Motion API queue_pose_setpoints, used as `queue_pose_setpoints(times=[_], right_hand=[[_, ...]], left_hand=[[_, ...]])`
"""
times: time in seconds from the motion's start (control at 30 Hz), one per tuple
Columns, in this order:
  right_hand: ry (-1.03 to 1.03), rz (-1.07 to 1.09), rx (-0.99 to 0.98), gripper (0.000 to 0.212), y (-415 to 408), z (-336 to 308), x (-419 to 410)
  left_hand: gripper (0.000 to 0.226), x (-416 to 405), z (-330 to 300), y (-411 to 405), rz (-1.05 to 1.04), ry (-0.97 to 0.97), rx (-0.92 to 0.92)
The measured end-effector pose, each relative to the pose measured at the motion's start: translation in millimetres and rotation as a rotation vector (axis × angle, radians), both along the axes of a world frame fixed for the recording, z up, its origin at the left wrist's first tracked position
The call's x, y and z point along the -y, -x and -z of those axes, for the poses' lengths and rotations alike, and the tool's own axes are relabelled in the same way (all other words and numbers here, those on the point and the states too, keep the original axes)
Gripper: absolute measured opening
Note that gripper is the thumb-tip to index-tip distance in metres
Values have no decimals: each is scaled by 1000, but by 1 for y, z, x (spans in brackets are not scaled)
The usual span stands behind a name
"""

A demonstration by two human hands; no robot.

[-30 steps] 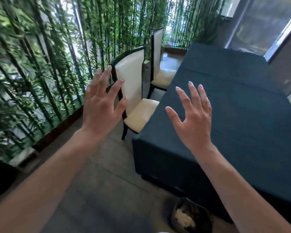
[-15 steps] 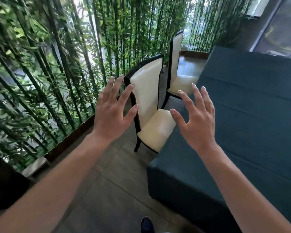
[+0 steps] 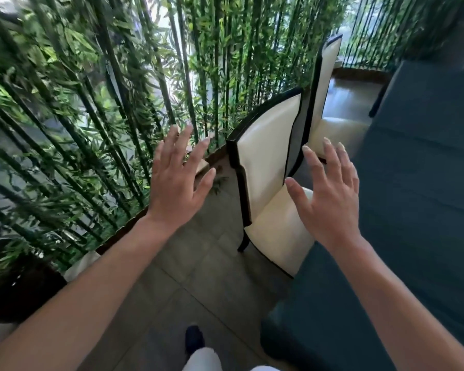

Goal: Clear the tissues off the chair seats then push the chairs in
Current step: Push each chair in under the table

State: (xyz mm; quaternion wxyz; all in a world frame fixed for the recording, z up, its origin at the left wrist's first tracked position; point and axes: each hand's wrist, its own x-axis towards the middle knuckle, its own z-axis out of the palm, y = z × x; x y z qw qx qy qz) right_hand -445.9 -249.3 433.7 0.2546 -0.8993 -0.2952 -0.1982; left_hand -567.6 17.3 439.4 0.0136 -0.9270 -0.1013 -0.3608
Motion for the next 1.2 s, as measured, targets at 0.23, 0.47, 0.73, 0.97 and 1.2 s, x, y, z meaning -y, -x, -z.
queue_pose_setpoints(times=[0.23,0.47,0.73,0.97,1.2], right_hand=[[-20,106,28,56,-58,13,-79],[40,225,-9,58,-107,6,-166],[11,345,17,54,-169,3,-220],[-61,493,-44,55,-245,21,-245],[-81,622,1,60,-300,26,-262]], left_hand=[[49,-85,24,-78,71,51,-10],[50,-174,20,-169,277,77,-42],[49,-229,12,-267,436,76,-20],[50,-254,14,-361,480,23,-57],[48,-269,19,-460,637,22,-37]])
